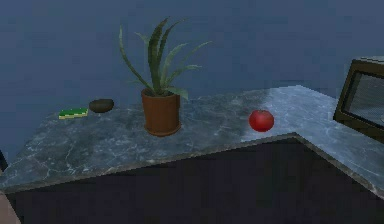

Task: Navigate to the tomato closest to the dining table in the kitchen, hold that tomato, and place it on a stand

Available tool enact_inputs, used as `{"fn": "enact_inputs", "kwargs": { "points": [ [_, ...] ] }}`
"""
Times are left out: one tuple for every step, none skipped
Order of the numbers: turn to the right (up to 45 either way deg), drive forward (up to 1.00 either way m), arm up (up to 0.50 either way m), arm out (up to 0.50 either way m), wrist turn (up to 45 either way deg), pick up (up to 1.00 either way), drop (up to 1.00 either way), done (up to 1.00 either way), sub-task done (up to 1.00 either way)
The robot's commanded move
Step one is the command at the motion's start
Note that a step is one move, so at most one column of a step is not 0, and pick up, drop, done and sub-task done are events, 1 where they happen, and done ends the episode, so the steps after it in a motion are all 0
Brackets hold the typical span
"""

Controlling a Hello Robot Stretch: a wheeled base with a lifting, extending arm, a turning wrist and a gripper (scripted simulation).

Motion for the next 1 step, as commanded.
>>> {"fn": "enact_inputs", "kwargs": {
  "points": [
    [0.0,0.00,0.00,0.00,-12.0,0.00,0.00,0.00,0.00]
  ]
}}
